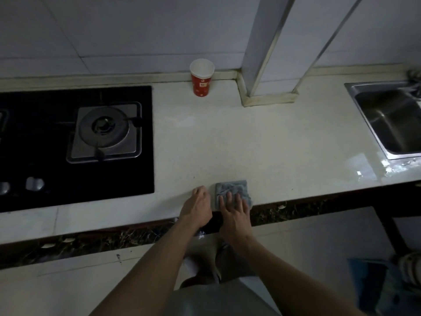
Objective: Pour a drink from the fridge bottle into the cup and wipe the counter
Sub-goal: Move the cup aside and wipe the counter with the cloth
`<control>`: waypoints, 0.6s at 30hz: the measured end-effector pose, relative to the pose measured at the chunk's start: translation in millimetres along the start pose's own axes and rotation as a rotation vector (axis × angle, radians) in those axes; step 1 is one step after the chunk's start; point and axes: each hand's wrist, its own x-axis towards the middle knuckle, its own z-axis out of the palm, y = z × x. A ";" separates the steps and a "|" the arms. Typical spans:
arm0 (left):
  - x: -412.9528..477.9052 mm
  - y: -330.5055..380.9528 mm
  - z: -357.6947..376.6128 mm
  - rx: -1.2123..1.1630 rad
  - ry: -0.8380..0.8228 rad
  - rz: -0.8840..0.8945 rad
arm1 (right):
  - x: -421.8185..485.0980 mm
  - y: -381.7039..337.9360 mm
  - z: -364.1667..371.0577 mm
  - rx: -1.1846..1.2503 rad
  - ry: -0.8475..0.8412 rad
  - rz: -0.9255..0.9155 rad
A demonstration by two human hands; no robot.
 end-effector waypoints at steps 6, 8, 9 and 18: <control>6.4 -5.7 -11.8 -0.023 0.022 -0.040 | 25.1 -20.1 -16.1 -0.092 -0.054 -0.102; 13.0 -2.2 -20.0 0.022 0.024 -0.060 | 45.6 -17.8 -27.2 -0.122 -0.046 -0.125; 17.8 -0.6 -24.0 0.034 0.027 -0.071 | 58.5 -16.2 -32.1 -0.135 -0.039 -0.128; 72.8 4.0 -47.6 0.121 -0.004 -0.044 | 195.4 1.9 -98.1 -0.190 -0.016 -0.154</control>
